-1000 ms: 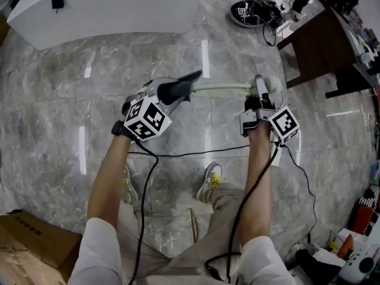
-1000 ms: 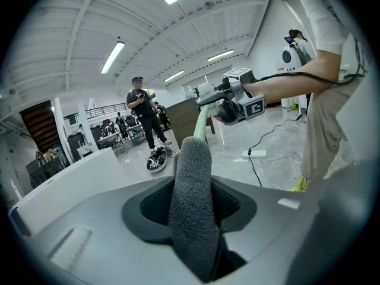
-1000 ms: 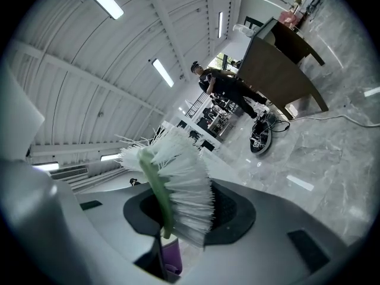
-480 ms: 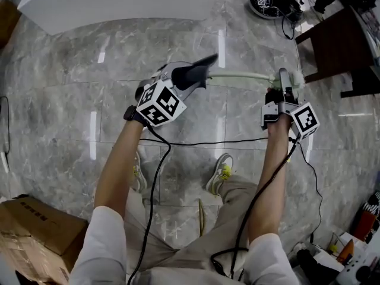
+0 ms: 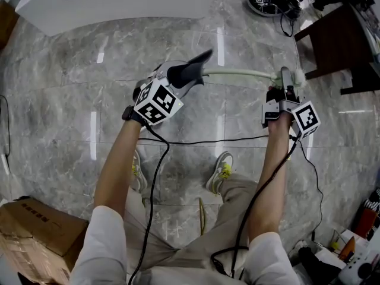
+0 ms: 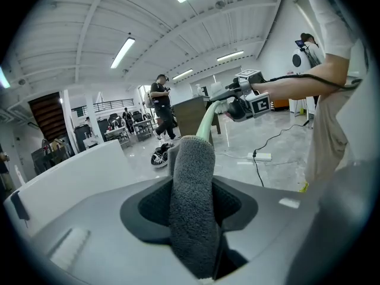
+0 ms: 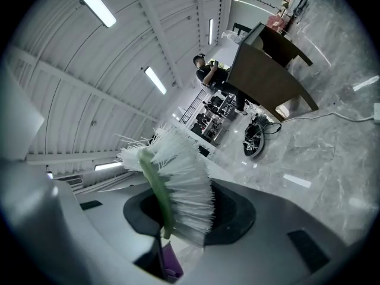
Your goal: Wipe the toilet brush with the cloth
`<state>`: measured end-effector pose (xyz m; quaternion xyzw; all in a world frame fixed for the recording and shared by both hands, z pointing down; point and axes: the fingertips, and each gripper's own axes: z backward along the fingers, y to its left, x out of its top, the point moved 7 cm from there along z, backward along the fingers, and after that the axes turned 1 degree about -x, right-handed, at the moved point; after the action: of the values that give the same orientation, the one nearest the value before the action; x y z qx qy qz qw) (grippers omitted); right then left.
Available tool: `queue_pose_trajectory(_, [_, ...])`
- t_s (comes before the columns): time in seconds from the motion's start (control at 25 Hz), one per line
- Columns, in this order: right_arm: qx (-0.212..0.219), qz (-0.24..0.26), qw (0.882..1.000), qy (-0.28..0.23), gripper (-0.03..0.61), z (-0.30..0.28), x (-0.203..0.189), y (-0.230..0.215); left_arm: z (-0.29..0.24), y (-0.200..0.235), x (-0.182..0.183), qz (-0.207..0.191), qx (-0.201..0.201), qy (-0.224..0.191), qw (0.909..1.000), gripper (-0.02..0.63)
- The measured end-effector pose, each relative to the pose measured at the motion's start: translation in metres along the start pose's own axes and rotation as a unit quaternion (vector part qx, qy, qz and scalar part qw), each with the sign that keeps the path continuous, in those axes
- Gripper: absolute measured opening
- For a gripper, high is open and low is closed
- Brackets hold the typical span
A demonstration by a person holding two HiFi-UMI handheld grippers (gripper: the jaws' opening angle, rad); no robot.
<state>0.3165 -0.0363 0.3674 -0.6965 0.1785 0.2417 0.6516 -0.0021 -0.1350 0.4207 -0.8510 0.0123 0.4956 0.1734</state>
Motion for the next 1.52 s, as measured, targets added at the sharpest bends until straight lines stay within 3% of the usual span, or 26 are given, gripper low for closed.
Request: queue_pose_trajectory(1.52, [-0.013, -0.018, 0.999, -0.029, 0.141, 0.011, 0.002, -0.008, 0.013, 0.009, -0.013, 0.053, 0.008, 0.016, 0.9984, 0.147])
